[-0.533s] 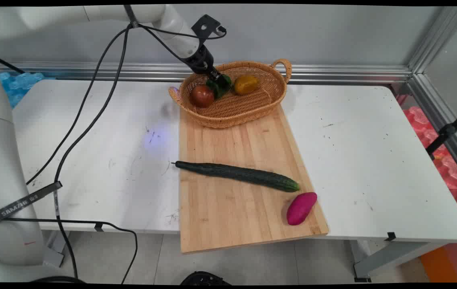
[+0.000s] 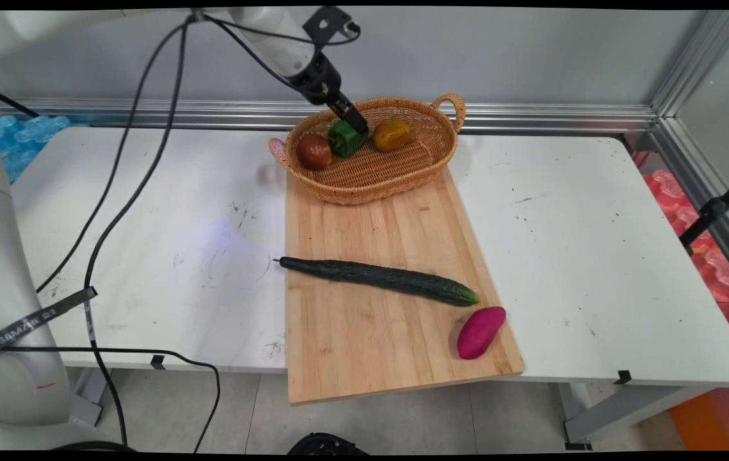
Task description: Pick up the cucumber from the cutting board
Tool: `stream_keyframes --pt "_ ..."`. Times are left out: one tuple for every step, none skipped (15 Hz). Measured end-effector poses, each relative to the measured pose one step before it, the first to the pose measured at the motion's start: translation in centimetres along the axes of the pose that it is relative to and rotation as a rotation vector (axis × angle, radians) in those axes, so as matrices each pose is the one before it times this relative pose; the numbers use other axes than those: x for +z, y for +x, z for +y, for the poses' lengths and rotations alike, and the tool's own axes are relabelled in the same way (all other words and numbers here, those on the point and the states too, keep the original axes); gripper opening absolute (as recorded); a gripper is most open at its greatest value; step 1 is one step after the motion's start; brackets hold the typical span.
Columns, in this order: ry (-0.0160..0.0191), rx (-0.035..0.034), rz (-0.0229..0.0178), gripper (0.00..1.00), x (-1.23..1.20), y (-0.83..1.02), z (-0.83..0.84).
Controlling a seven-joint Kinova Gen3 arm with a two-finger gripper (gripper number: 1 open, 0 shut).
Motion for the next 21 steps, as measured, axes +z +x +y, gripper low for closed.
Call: stream_keyframes --pt "-0.00544 0.01479 0.00124 1.0 -1.017 0.096 0.248" --pt "-0.00714 0.02028 0.00092 1.0 -1.255 0.134 0.336" --pt "-0.00901 0.02359 0.00023 1.0 -1.301 0.123 0.412" --pt "-0.01003 0.02003 -0.00065 1.0 -1.165 0.027 0.396" --pt "-0.01261 0.02139 -0.00257 1.0 -1.325 -0.063 0.466" --pt "-0.01421 0.02215 -0.00482 1.0 -1.271 -0.154 0.532" --pt "-0.01666 0.02082 -0.00566 1.0 -1.049 -0.205 0.54" --pt "-0.0111 0.01408 -0.00414 1.0 -0.668 -0.158 0.371" --pt "-0.02052 0.02444 -0.00697 1.0 -0.96 -0.302 0.631" --pt "-0.02815 0.03401 -0.00818 1.0 -1.134 -0.35 0.87" --pt "-0.02306 0.02761 -0.00572 1.0 -0.836 -0.274 0.728" --pt "-0.02294 0.02824 -0.00531 1.0 -0.727 -0.259 0.757" --pt "-0.01411 0.01677 -0.00345 1.0 -0.414 -0.146 0.466" --pt "-0.02164 0.02592 -0.00475 1.0 -0.555 -0.211 0.777" --pt "-0.01332 0.01621 -0.00309 1.0 -0.321 -0.125 0.5" --pt "-0.01913 0.02378 -0.0041 1.0 -0.35 -0.14 0.786" --pt "-0.01977 0.02485 -0.00419 1.0 -0.273 -0.125 0.881" --pt "-0.01782 0.0245 -0.00492 1.0 -0.069 -0.069 0.9" --pt "-0.0137 0.02042 -0.003 1.0 0.101 0.003 0.774" --pt "-0.01389 0.02289 -0.00319 1.0 0.293 0.081 0.837" --pt "-0.01285 0.02183 -0.00396 1.0 0.516 0.144 0.765"
